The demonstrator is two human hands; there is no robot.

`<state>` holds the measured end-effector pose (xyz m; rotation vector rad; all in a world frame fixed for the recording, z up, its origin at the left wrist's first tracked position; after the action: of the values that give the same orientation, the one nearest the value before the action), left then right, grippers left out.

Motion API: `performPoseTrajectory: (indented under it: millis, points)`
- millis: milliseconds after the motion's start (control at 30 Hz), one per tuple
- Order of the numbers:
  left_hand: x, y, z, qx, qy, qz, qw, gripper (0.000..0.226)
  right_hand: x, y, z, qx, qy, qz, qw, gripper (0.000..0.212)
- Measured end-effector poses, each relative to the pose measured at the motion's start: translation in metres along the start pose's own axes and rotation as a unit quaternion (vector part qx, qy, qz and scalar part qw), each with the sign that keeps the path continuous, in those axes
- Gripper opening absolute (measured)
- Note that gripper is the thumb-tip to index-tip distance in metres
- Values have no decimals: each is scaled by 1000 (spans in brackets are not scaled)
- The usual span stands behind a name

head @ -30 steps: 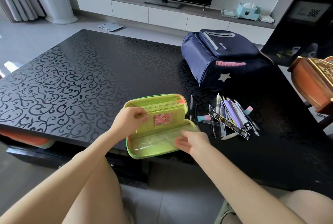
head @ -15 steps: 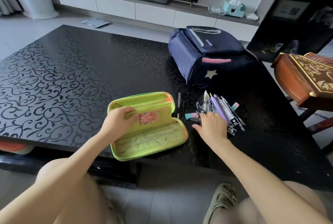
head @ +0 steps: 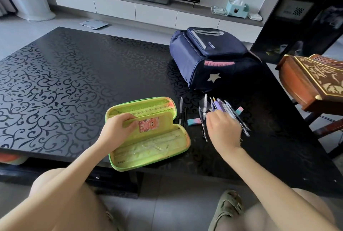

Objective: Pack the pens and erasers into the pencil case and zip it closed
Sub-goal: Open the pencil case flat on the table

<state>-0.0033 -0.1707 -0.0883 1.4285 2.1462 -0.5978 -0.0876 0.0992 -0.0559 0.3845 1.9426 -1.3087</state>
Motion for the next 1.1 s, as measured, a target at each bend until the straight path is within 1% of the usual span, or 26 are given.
performPoseTrajectory:
  millis: [67, 100, 133, 167, 200, 233, 267, 300, 367, 400, 433, 467, 533, 600, 633, 667, 700, 767, 800, 833, 867, 900, 933, 967, 1067, 1100]
  points:
    - [0, 0, 1, -5, 7, -2, 1000, 7, -28, 0, -11, 110, -129, -15, 985, 25]
    - [-1, 0, 2, -8, 9, -3, 1000, 9, -39, 2, -13, 170, -204, 1, 964, 21]
    - [0, 0, 2, -9, 8, -2, 1000, 11, -47, 4, -14, 231, -287, 34, 929, 18]
    - [-1, 0, 3, -10, 7, -2, 1000, 13, -48, 6, -10, 289, -372, 83, 878, 15]
    - [-1, 0, 2, -10, 6, -1, 1000, 14, -43, 10, -4, 335, -444, 140, 819, 15]
    - [0, 0, 2, -9, 6, 1, 1000, 15, -35, 14, 5, 363, -485, 199, 770, 17]
    - [0, 1, 1, -9, 4, 2, 1000, 15, -25, 20, 16, 374, -498, 249, 741, 18]
    - [0, 1, 1, -9, 3, 2, 1000, 15, -15, 24, 27, 374, -496, 287, 729, 20]
    - [-1, 1, 0, -10, 0, 2, 1000, 15, 6, 30, 50, 362, -474, 329, 732, 23]
    - [-2, 1, 0, -10, -2, 3, 1000, 16, 15, 32, 59, 352, -461, 342, 739, 23]
    - [-2, 2, -1, -10, -4, 4, 1000, 16, 23, 31, 68, 333, -439, 355, 755, 22]
    - [-2, 1, -1, -11, -4, 5, 1000, 16, 29, 30, 75, 299, -407, 371, 779, 21]
    - [-1, 1, -1, -11, 0, 6, 1000, 13, 33, 26, 87, 203, -321, 394, 837, 20]
    - [-1, 0, 0, -8, 6, 7, 1000, 8, 31, 24, 93, 96, -238, 374, 891, 23]
    - [0, -1, 0, -6, 8, 6, 1000, 8, 29, 23, 94, 63, -216, 349, 910, 23]
    - [0, -3, 1, -5, 10, 5, 1000, 9, 31, 22, 90, 57, -209, 325, 921, 22]
    - [1, -4, 2, -6, 9, 4, 1000, 11, 31, 20, 82, 76, -212, 296, 928, 23]
    - [1, -5, 5, -10, 6, 4, 1000, 13, 40, 13, 55, 165, -202, 221, 940, 25]
    - [2, -5, 6, -10, 6, 4, 1000, 14, 45, 8, 38, 205, -180, 189, 943, 21]
    - [1, -5, 7, -9, 6, 5, 1000, 15, 51, 2, 22, 227, -151, 181, 945, 18]
    - [1, -5, 8, -8, 6, 6, 1000, 16, 60, -3, 9, 227, -111, 205, 946, 25]
    - [1, -5, 8, -9, 6, 6, 1000, 17, 71, -7, -1, 210, -69, 254, 942, 34]
    - [1, -5, 9, -11, 5, 6, 1000, 17, 83, -11, -10, 184, -33, 303, 934, 40]
    - [2, -6, 10, -14, 5, 6, 1000, 17, 94, -15, -16, 155, -13, 333, 930, 43]
    - [2, -5, 10, -16, 5, 7, 1000, 15, 113, -23, -18, 99, -15, 356, 929, 34]
    - [2, -5, 9, -16, 6, 8, 1000, 15, 115, -25, -17, 80, 4, 353, 932, 30]
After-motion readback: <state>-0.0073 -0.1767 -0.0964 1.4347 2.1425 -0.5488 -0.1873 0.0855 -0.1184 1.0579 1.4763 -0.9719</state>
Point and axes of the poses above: each hand's wrist, its own y-axis away from the middle knuckle, its own x-axis out of the palm, z = x × y, the point moved 4 cm from there along -y, towards the middle knuckle, and after that the axes turned 6 degrees about y, right-handed, at the moved point
